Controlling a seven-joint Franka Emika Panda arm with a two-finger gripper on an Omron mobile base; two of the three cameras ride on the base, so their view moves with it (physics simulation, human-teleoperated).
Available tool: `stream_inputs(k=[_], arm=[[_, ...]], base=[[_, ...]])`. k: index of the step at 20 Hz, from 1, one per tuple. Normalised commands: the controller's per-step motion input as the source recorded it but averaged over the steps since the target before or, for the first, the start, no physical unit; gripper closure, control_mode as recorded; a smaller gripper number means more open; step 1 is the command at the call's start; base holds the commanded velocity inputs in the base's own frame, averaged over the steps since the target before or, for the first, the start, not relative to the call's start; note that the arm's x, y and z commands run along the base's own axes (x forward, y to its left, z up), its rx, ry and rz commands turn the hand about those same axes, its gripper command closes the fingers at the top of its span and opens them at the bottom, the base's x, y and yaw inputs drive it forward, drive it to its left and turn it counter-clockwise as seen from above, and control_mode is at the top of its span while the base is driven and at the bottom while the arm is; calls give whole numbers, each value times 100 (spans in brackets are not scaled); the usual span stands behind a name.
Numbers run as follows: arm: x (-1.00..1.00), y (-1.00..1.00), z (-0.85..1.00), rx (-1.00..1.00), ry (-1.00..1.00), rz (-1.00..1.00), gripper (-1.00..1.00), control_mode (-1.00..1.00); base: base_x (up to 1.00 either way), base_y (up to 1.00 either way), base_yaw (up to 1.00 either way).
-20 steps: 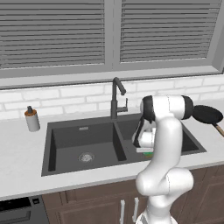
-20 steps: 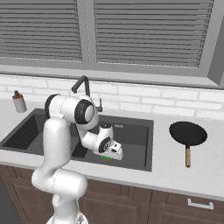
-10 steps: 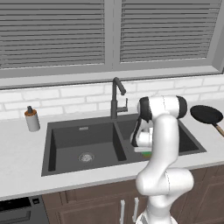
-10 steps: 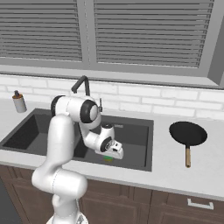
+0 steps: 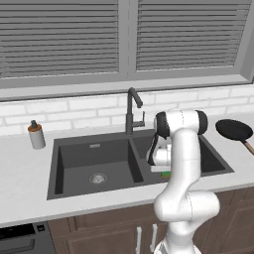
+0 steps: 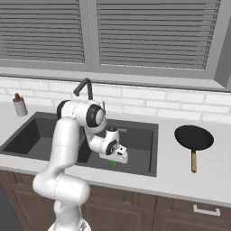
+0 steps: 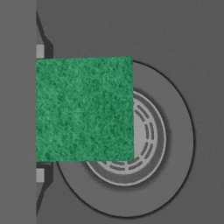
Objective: Pick the pan and sponge and place them into the sink. Then turn on the water.
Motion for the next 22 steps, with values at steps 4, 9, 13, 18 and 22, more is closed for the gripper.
stream_inputs(k=[4,9,13,18,22], arm=[[23,-4,-8,2,3,1,-100,-100],[1,-26,26,8,0,9,-100,-100],[-6,-17,79,7,-1,7,-100,-100],[-12,-23,100,4,0,3,-100,-100],[-21,-30,100,1,1,4,-100,-100]], base=[[0,0,0],[0,0,0],[0,0,0],[0,0,0],[0,0,0]])
